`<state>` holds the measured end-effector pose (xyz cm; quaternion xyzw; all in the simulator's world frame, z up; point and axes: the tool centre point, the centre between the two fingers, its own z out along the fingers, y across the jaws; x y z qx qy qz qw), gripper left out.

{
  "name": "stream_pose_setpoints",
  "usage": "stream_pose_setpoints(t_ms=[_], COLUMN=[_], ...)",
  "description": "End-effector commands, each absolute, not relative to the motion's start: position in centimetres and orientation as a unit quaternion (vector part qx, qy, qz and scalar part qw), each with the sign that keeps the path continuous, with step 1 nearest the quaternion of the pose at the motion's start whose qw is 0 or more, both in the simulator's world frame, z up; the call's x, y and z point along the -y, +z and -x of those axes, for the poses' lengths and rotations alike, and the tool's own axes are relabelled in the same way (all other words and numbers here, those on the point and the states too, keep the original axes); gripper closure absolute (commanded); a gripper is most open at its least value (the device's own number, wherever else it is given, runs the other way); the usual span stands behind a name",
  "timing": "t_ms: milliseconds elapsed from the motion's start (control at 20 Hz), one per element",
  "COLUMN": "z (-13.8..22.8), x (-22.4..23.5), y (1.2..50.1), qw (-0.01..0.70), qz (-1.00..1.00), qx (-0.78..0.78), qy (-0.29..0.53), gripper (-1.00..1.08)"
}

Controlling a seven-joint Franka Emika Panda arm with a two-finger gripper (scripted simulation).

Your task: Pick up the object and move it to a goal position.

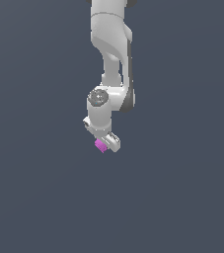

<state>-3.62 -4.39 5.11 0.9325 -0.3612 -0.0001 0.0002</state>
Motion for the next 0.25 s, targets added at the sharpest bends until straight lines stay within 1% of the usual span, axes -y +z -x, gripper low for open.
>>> stream_pose_setpoints(t_ms=[0, 200], z=[4.08, 4.27], x=[5.34, 5.89], y=[5.19, 5.23], qw=[0.000, 0.000], qz=[-0.933, -0.933], qx=[0.360, 0.360], qy=[0.000, 0.000], gripper=[1.08, 1.08])
